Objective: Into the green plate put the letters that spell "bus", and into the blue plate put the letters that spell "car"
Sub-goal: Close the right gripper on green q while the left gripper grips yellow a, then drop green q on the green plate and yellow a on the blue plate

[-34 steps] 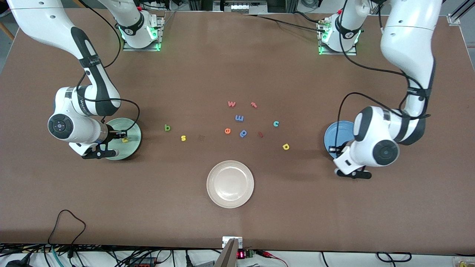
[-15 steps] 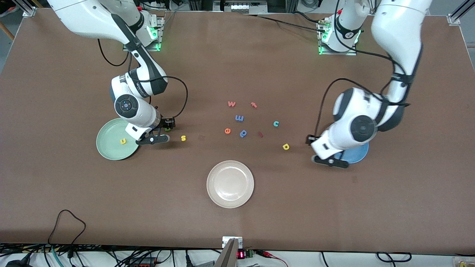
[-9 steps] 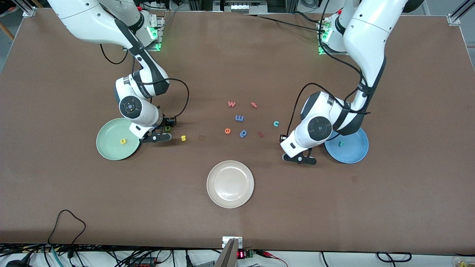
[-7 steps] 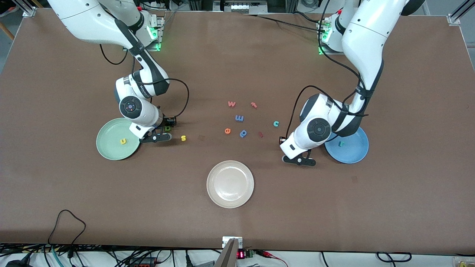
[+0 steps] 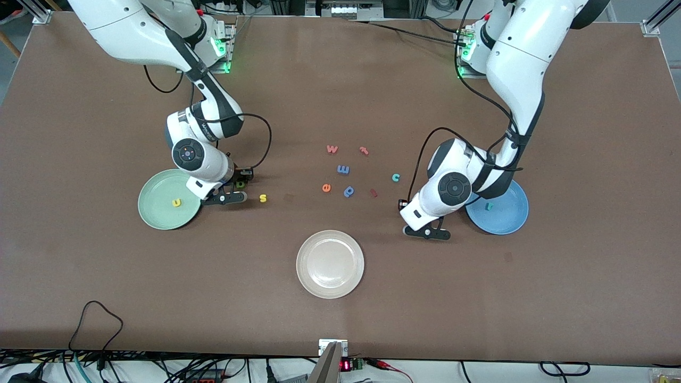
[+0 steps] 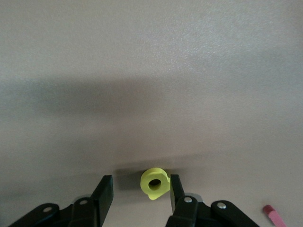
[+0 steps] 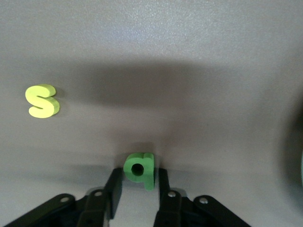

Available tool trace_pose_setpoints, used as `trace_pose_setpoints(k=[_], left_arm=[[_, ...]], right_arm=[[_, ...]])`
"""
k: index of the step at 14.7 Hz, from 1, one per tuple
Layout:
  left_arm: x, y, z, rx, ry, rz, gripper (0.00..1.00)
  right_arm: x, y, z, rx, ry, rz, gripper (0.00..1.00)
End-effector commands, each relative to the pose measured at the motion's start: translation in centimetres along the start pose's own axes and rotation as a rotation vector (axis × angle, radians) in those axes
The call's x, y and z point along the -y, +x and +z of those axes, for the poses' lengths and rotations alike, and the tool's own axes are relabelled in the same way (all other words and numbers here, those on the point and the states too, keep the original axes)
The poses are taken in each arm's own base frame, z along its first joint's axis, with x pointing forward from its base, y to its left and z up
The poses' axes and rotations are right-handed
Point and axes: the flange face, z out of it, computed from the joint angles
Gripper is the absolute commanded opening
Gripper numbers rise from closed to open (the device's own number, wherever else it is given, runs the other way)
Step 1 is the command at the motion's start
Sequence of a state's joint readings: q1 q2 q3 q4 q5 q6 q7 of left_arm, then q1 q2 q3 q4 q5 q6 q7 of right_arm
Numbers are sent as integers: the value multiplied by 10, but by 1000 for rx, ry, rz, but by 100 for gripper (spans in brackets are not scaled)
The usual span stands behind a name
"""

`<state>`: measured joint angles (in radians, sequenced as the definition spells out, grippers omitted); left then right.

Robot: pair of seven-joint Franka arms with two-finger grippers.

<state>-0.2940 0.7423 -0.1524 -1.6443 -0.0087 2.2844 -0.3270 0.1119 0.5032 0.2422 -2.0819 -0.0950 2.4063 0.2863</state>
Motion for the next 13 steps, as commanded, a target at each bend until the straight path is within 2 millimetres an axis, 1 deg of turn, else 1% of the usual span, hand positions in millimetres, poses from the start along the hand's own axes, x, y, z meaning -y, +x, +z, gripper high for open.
trace_pose_setpoints(k=[1,2,3,4,5,6,7,8,9,10,11,13], left_arm=[[-8,4,3,-11,0,-14,57],[-10,4,3,-10,0,-12,57],[-10,3,7,-4,0,-15,57],[-10,4,8,-4,0,-15,57],[-10,4,9,-5,-1,-15,57],[-10,5,7,-21,-7,-15,57],[-10,6,7,-23,-7,-15,57],[-10,6,7,-23,-7,-15,57],[-10,6,7,-23,-7,-15,57],[-9,6,8,-22,-6,-16,57],[-10,6,8,-23,-7,-15,52],[-9,6,9,-22,-6,-17,40]], right_arm=[[1,-1,0,-12,-6,3,11],[1,-1,-2,-15,-6,0,5],[0,0,-4,-18,-5,-1,3],[-2,3,-10,-28,-5,-4,2],[-7,7,-21,-43,-6,1,1],[-17,9,-34,-52,-9,19,1],[-38,12,-45,-56,-14,47,1],[-53,15,-55,-66,-17,57,0],[-61,15,-59,-59,-21,58,0],[-64,15,-63,-60,-23,58,0],[-73,16,-72,-70,-25,58,0],[-117,19,-83,-78,-29,38,0]])
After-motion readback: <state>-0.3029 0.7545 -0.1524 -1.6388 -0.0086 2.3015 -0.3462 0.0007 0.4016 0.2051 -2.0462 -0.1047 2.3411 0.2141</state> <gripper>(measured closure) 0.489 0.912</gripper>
